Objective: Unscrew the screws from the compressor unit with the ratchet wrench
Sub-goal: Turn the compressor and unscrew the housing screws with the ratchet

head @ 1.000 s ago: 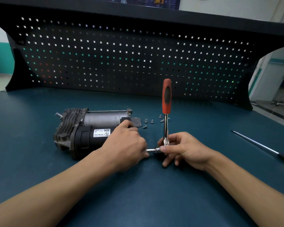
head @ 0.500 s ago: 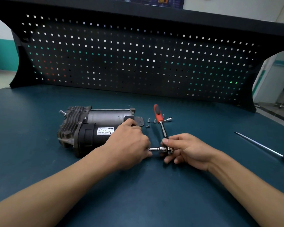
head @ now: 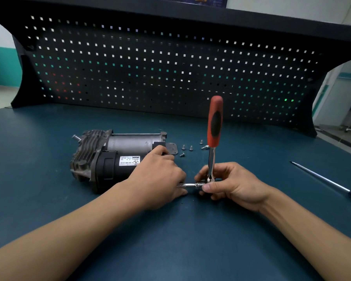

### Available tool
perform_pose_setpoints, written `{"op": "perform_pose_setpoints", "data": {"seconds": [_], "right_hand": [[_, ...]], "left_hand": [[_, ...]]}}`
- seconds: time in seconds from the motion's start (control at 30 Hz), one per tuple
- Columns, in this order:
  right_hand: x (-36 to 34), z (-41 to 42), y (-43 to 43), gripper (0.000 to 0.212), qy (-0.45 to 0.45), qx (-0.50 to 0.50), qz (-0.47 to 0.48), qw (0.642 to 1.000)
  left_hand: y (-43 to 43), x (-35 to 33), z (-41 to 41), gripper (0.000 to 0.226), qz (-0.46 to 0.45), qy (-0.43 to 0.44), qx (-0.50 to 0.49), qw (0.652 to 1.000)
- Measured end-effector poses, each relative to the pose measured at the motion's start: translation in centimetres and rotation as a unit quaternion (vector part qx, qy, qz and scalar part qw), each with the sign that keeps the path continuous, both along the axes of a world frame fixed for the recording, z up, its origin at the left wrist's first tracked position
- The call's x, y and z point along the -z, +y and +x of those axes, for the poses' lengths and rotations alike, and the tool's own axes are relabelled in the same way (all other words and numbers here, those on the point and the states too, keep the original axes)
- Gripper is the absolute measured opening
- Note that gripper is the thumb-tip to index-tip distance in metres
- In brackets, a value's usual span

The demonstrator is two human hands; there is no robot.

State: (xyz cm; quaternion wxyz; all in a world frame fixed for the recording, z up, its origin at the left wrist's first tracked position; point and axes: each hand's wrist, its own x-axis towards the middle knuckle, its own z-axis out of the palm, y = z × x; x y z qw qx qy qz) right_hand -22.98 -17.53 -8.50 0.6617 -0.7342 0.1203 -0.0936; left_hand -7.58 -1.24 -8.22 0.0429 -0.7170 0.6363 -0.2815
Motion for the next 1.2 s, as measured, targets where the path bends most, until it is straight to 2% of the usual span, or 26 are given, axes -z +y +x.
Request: {"op": "perform_pose_setpoints", "data": {"seconds": [0.2,0.37,0.57,0.63,0.7,0.8,1.03,1.2], "right_hand": [[0.0,0.0,0.3,0.026,0.001,-0.018,-0.036,0.999],[-0.1,-0.3,0.6,0.035,-0.032,-0.030,-0.043,0.998],[0.0,-0.3,0.5,0.037,-0.034,-0.015,-0.037,0.999],[0.0,-0.2,0.6,0.029,-0.021,-0.006,-0.044,0.999],[-0.1,0.0,0.7,0.021,0.000,-0.003,-0.032,0.999],[-0.1,0.4,0.7,0.034,0.020,0.004,-0.001,1.000],[-0.4,0.8,0.7,0.033,0.034,0.027,0.047,0.998],[-0.4,0.8,0.5,0.036,0.049,0.038,0.046,0.997]], "left_hand": [[0.0,0.0,0.0,0.041,-0.003,0.003,0.003,1.000],[0.1,-0.1,0.0,0.040,0.001,0.000,0.002,1.000],[0.1,-0.2,-0.1,0.042,0.004,0.006,-0.003,1.000],[0.0,-0.2,-0.2,0.042,0.007,0.005,-0.009,1.000],[-0.1,-0.2,-0.3,0.042,0.009,0.007,-0.015,1.000],[-0.1,-0.3,-0.4,0.041,0.007,0.014,-0.018,1.000],[-0.1,-0.4,-0.5,0.041,0.005,0.011,-0.024,1.000],[0.0,-0.4,-0.5,0.040,0.004,0.012,-0.021,1.000]]}}
